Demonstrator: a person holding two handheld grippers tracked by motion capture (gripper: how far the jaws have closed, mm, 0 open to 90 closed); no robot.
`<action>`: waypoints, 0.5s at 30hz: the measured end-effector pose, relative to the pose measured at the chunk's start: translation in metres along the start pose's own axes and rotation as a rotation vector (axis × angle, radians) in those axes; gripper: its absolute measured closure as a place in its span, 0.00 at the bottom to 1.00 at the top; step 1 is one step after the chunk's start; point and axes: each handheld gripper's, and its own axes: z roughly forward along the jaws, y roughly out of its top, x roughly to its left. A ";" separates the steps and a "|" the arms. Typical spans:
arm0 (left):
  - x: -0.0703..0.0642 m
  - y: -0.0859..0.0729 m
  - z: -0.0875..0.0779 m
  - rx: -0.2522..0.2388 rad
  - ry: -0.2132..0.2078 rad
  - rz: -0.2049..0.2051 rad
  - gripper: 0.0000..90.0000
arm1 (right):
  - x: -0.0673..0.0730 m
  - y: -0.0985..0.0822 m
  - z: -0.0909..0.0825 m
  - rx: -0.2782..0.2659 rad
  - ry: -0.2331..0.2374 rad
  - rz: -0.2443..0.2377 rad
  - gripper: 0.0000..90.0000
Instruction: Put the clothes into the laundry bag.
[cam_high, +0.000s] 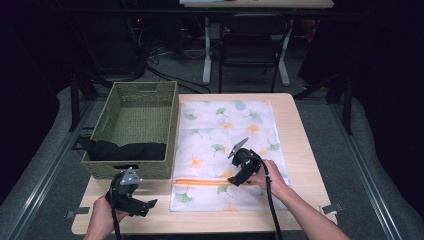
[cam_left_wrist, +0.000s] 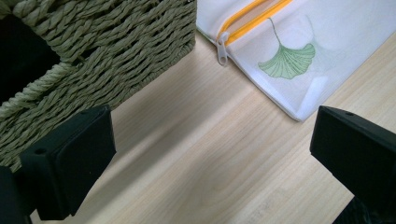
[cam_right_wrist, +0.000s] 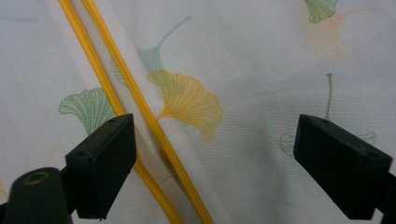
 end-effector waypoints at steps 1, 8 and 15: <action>0.000 0.000 0.000 -0.002 -0.004 0.000 0.00 | 0.000 0.000 0.001 0.005 -0.003 0.000 0.15; 0.000 0.000 0.000 0.003 0.000 0.002 0.00 | 0.000 0.003 0.008 0.029 -0.004 -0.015 0.19; 0.000 0.000 0.001 0.006 -0.004 0.001 0.00 | 0.000 0.002 0.011 0.047 -0.008 -0.011 0.23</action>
